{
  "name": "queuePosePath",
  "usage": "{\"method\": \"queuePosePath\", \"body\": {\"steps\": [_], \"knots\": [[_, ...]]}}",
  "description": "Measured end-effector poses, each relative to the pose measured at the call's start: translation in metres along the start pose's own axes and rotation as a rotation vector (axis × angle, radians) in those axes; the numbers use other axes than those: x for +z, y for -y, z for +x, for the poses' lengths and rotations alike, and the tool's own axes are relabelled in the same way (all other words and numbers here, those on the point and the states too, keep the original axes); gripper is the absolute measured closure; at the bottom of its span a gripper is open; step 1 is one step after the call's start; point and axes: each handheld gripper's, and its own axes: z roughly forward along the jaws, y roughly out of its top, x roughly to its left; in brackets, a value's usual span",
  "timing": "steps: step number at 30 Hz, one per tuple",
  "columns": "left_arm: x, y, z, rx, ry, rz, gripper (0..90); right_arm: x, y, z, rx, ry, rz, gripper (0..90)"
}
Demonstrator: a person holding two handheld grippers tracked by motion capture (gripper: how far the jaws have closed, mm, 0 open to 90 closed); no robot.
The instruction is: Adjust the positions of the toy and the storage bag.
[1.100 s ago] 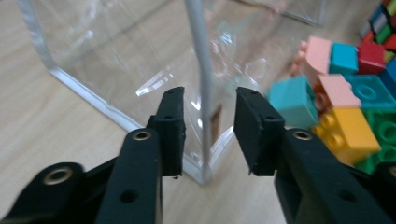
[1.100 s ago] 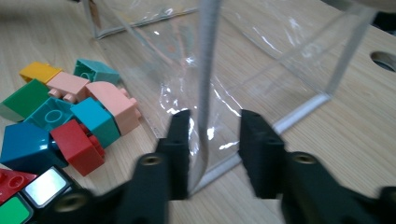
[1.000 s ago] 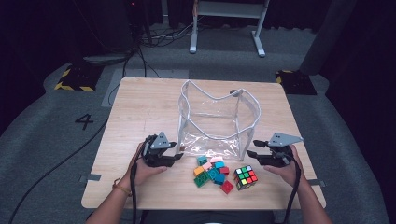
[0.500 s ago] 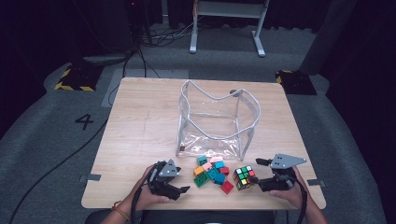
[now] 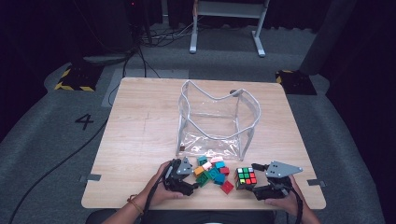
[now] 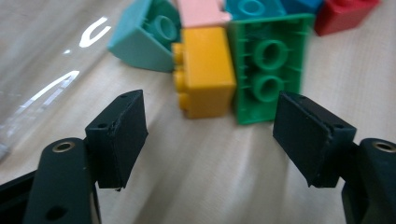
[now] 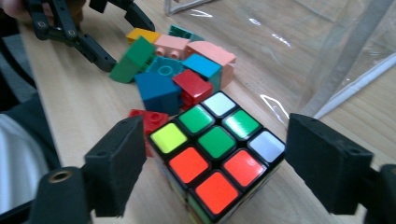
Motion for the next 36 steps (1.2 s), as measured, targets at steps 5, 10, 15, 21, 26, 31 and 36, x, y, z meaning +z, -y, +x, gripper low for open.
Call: {"method": "queuePosePath", "body": {"steps": [5, 10, 15, 21, 26, 31, 36], "knots": [[0.009, -0.009, 0.009, -0.004, -0.017, 0.003, 19.9, 0.013, 0.006, -0.005, -0.006, -0.02, 0.037, 17.3], [0.012, -0.014, 0.012, -0.001, -0.012, 0.02, 17.5, 0.029, 0.009, -0.01, -0.026, -0.041, 0.06, 17.7], [0.008, -0.006, 0.015, 0.001, 0.01, -0.013, 16.8, 0.039, 0.014, -0.015, -0.039, -0.058, 0.071, 32.2], [-0.009, 0.011, 0.025, 0.01, 0.006, -0.011, 15.6, 0.033, 0.019, -0.023, -0.018, -0.042, 0.081, 33.1], [-0.026, 0.027, 0.041, 0.022, -0.016, 0.008, 15.0, 0.026, 0.024, -0.036, 0.015, 0.003, 0.079, 33.1], [-0.045, 0.045, 0.054, -0.01, -0.053, 0.007, 15.0, 0.019, 0.03, -0.052, 0.067, 0.064, 0.072, 33.1], [-0.058, 0.059, 0.061, -0.073, -0.103, 0.001, 14.6, 0.018, 0.032, -0.061, 0.092, 0.102, 0.059, 33.1]]}}
